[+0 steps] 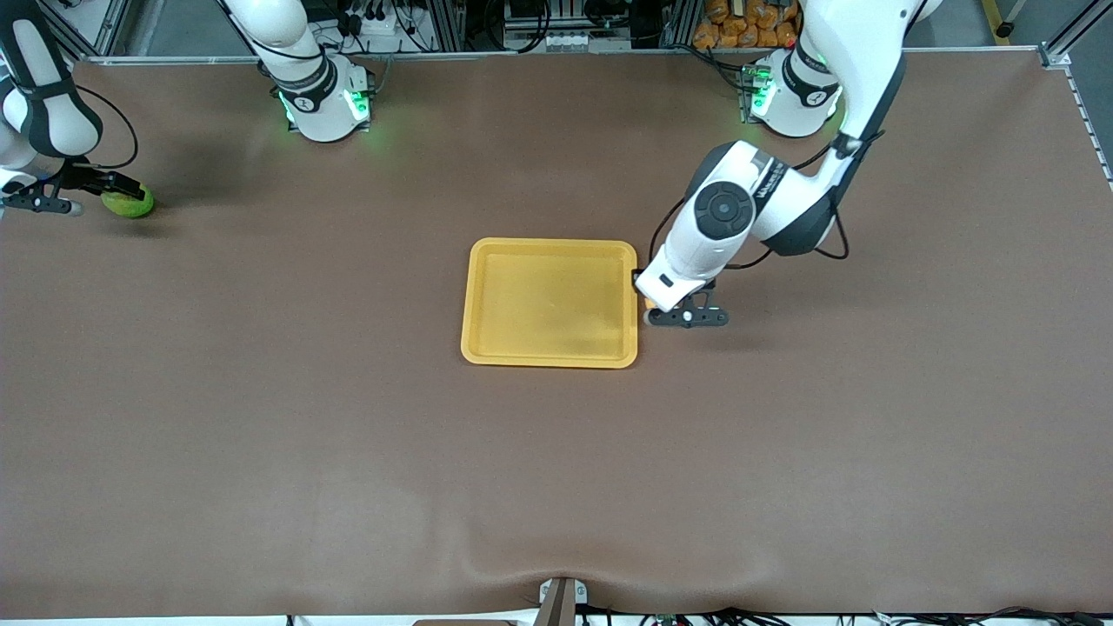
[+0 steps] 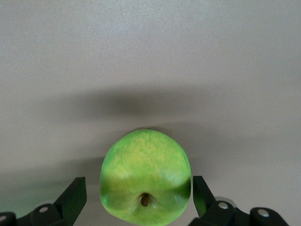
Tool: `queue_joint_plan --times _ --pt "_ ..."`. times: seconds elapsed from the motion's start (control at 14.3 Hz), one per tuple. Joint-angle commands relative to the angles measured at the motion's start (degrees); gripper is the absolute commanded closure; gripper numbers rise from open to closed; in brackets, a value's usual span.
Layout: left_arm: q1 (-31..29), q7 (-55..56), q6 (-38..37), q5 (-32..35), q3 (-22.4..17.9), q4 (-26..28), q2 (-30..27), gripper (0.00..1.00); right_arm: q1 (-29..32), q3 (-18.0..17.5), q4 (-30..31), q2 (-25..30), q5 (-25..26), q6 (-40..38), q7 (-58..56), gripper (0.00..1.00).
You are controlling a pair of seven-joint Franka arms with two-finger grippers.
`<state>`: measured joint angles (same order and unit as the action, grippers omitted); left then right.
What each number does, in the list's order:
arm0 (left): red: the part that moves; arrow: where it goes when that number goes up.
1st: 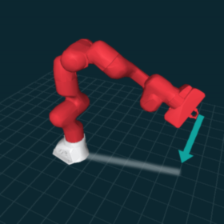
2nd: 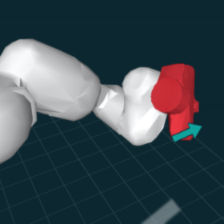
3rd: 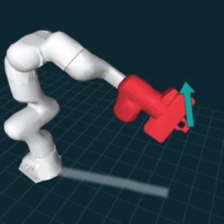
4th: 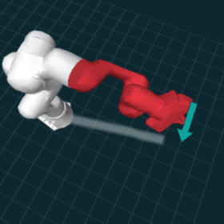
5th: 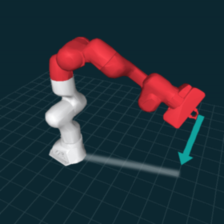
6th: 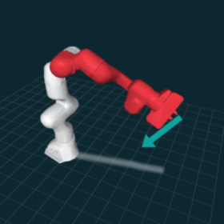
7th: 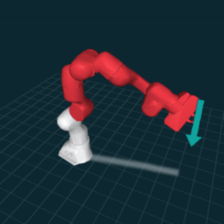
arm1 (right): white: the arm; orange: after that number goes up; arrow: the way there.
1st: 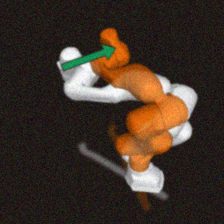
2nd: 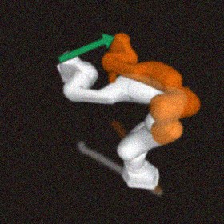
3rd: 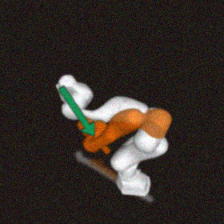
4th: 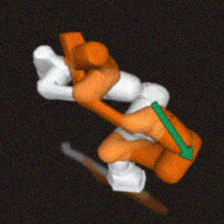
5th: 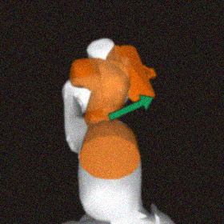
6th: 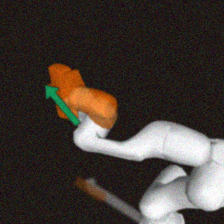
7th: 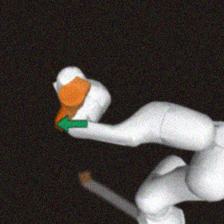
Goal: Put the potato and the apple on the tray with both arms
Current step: 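Carry the potato with the left gripper over the yellow tray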
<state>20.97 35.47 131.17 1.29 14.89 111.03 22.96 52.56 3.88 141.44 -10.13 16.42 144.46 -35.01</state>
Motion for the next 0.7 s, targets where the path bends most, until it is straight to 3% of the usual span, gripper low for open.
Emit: queue_joint_plan --times 0.0,0.35,0.49,0.63 --pt "2.7 4.6 -1.6 0.9 -0.1 -5.5 3.4 0.94 2.8 -1.1 0.7 -1.3 1.5 3.0 -0.7 0.0" --pt "5.9 7.8 -1.6 1.3 -0.5 -10.0 8.1 0.94 3.3 -1.1 0.4 -3.4 1.6 4.2 -0.8 0.03" --pt "6.7 7.5 -1.5 2.3 -0.6 -11.1 9.6 0.94 3.3 -1.1 0.5 -3.8 1.5 3.5 -0.7 0.59" --pt "6.8 7.6 -1.5 6.1 -0.4 -11.7 10.7 0.93 2.8 -1.1 0.3 -4.0 1.5 3.1 -0.7 0.96"
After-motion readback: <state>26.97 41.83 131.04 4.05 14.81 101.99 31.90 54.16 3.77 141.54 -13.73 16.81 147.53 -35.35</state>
